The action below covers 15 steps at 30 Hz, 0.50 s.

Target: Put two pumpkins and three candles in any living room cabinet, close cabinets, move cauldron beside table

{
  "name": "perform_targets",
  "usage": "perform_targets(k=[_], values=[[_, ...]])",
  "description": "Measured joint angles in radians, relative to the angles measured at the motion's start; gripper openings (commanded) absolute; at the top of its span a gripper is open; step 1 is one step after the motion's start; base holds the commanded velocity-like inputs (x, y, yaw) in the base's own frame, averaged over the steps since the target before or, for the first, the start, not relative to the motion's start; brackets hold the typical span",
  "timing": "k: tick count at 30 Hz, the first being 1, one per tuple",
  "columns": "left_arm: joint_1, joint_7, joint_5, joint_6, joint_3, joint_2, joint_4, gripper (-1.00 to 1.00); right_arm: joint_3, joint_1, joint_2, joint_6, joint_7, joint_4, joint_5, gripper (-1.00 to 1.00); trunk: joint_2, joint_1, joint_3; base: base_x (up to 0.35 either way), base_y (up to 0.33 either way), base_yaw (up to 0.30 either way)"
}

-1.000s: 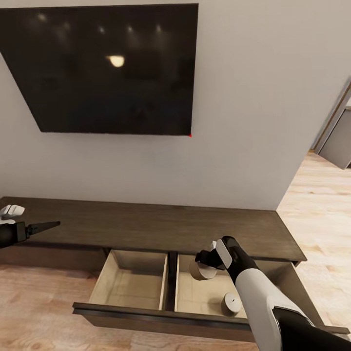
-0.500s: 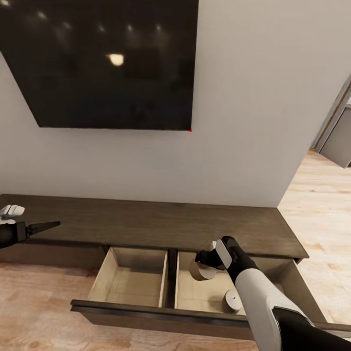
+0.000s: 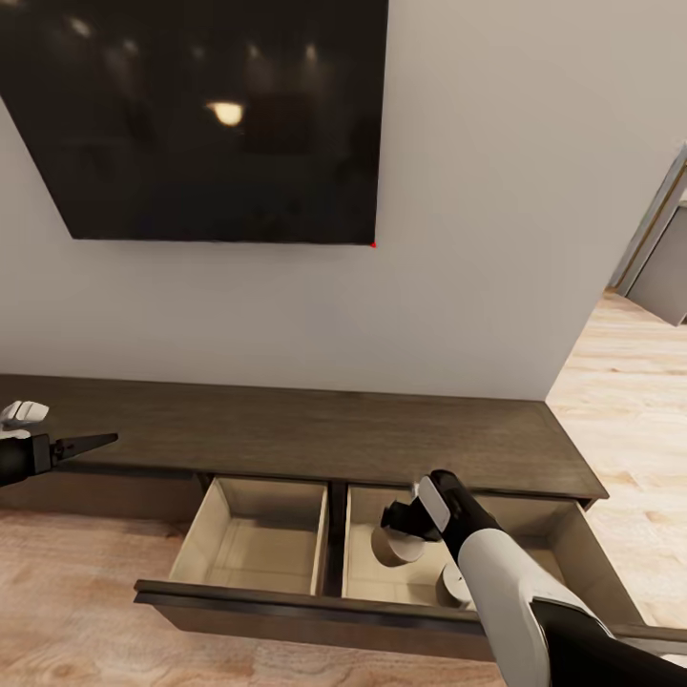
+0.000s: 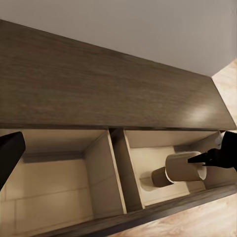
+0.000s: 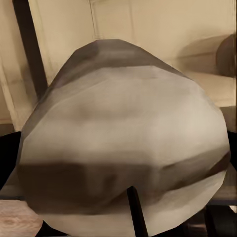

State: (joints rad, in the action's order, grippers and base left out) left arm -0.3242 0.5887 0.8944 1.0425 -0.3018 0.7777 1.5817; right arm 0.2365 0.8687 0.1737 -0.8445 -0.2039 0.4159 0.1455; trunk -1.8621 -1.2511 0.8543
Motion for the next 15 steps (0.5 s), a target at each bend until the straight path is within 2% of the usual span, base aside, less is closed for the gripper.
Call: perform_targets(k=[5,9,15], values=[[0.000,0.000,0.001,0.000,0.000,0.000,0.001,1.00,0.002,0.000,0.000,0.015,-0.037,-0.003,0.001,-1.00,-0.035,-0.019,0.016,0.000,0.000,0.000],[0.000,0.000,0.002,0.000,-0.001,0.000,0.001,1.00,0.003,0.000,0.000,0.049,-0.044,-0.005,0.003,-1.00,-0.063,-0.035,0.028,0.000,0.000,0.000],[0.000,0.000,0.005,0.000,-0.001,0.000,0.002,1.00,0.003,0.001,0.000,0.060,-0.047,-0.006,0.004,-1.00,-0.105,-0.058,0.047,0.000,0.000,0.000]])
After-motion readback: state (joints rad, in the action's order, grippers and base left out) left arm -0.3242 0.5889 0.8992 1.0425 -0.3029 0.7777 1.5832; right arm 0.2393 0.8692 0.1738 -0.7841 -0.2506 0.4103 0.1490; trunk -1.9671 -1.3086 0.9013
